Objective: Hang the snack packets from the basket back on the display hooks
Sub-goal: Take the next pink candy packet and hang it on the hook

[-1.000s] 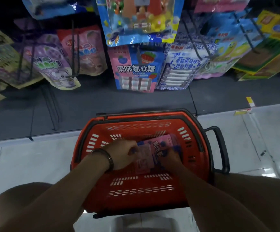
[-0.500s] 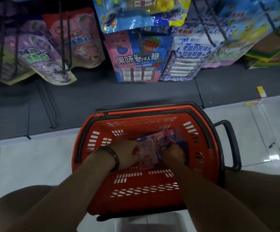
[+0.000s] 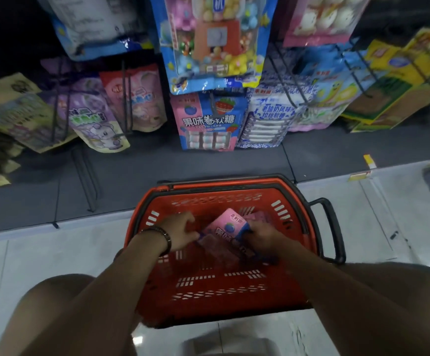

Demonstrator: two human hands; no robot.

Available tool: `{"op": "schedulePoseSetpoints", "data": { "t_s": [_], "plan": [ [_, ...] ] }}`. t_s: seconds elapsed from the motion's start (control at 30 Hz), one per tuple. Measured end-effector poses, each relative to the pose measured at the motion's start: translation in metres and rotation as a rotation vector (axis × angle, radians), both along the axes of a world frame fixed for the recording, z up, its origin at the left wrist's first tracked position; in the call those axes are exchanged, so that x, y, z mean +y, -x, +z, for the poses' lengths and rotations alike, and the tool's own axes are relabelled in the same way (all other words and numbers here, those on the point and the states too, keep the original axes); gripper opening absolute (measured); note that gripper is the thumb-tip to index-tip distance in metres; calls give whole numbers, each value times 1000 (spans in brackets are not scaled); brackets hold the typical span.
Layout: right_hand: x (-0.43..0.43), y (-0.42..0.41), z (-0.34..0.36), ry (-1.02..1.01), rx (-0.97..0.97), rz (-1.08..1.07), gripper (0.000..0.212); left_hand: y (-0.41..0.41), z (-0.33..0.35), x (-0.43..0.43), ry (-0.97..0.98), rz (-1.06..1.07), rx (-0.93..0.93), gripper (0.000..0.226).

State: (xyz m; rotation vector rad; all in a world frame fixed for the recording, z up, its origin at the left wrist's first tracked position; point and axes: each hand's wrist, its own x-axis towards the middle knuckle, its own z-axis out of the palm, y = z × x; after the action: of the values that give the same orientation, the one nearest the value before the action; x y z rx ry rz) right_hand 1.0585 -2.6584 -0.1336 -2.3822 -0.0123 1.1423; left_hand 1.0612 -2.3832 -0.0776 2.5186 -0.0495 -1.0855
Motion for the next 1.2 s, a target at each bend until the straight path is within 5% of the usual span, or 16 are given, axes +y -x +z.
{"op": "schedulePoseSetpoints", "data": {
  "t_s": [0.13, 0.3, 0.47, 0.53, 0.63, 0.9, 1.0, 1.07, 1.2],
  "plan": [
    [-2, -19, 82, -62, -82, 191, 8, 17, 22, 4, 147, 56, -75, 85],
    [5, -19, 173, -207, -194, 270, 8, 47, 58, -12, 483, 183, -95, 38],
    [1, 10, 207, -484, -421, -252, 24, 91, 94, -15, 767, 439, -276, 23],
    [2, 29, 205, -693, -320, -524, 28, 105, 113, -18, 826, 509, -323, 24],
    [5, 63, 197, -819, -199, -512, 24, 121, 142, -20, 900, 584, -335, 34],
    [18, 103, 205, -1011, -213, -600, 16, 143, 176, -29, 846, 754, -509, 13],
    [26, 104, 210, -1023, -313, -678, 24, 162, 172, -38, 341, 817, -927, 40],
    [32, 105, 216, -1011, -390, -681, 25, 174, 174, -47, 285, 709, -1068, 43],
    [51, 115, 230, -1002, -496, -586, 18, 178, 183, -67, 828, 664, -683, 67]
  ]
}}
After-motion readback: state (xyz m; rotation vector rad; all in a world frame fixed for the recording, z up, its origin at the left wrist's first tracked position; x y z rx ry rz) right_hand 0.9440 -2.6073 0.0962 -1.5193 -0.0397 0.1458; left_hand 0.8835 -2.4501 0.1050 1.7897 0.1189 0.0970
